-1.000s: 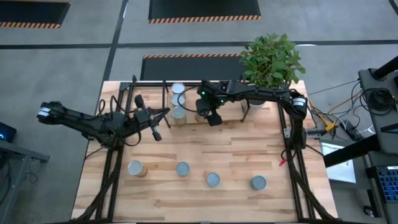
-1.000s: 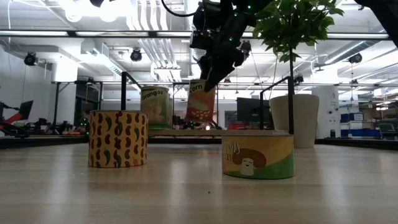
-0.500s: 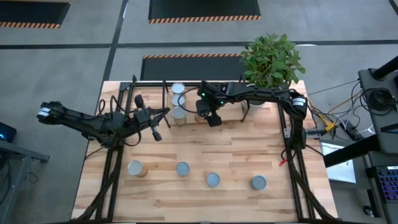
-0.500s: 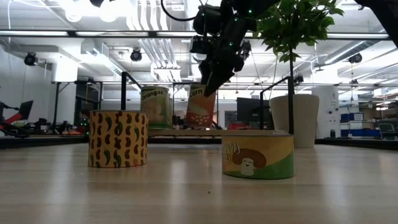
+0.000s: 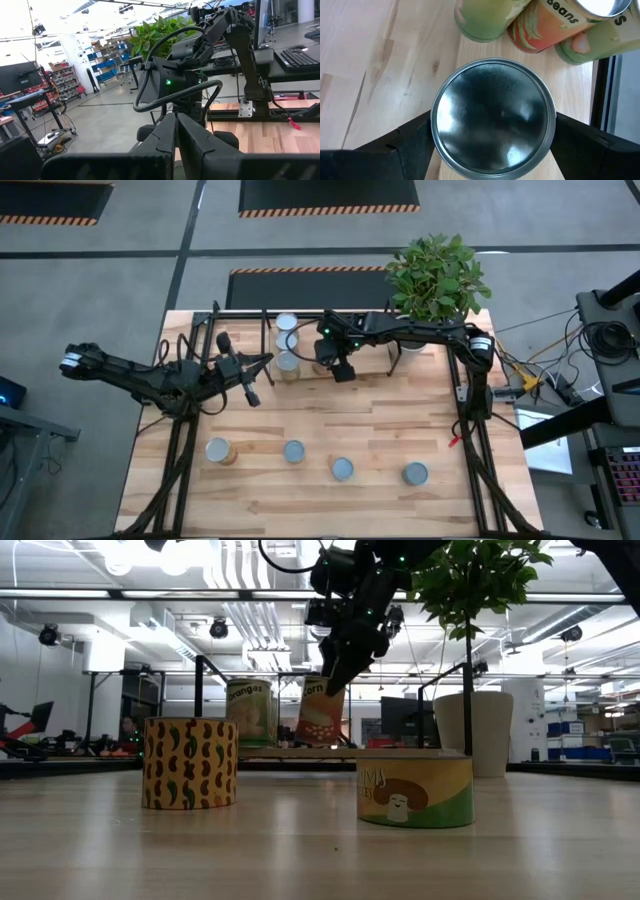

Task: Pick and place cans onto a shelf
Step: Put the right canned corn on the shelf

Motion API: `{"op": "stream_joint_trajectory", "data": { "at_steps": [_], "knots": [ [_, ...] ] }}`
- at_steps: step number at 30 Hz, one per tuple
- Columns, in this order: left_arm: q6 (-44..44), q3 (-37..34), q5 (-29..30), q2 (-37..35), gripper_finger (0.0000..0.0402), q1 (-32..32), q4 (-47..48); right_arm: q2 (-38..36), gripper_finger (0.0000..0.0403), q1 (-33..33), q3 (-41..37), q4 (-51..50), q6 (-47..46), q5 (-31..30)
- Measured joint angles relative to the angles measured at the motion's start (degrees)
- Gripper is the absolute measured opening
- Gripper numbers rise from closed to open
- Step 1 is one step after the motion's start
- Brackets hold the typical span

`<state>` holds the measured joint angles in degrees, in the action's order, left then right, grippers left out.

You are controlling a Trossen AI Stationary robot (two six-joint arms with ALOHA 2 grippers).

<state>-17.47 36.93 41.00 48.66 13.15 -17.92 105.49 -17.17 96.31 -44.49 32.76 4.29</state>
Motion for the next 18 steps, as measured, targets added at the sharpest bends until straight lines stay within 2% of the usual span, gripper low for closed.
{"op": "stream_joint_trajectory", "data": {
  "at_steps": [12, 18],
  "knots": [
    [0.0, 0.0, 0.0, 0.0, 0.0000, 0.0, 0.0, 0.0, 0.0357, -0.1, 0.0, 0.3, -1.0, 0.0],
    [0.0, 0.0, 0.0, 0.0, 0.0000, 0.0, 0.0, -0.9, 0.0358, -0.1, 0.8, -0.2, -0.6, -0.6]
  ]
}}
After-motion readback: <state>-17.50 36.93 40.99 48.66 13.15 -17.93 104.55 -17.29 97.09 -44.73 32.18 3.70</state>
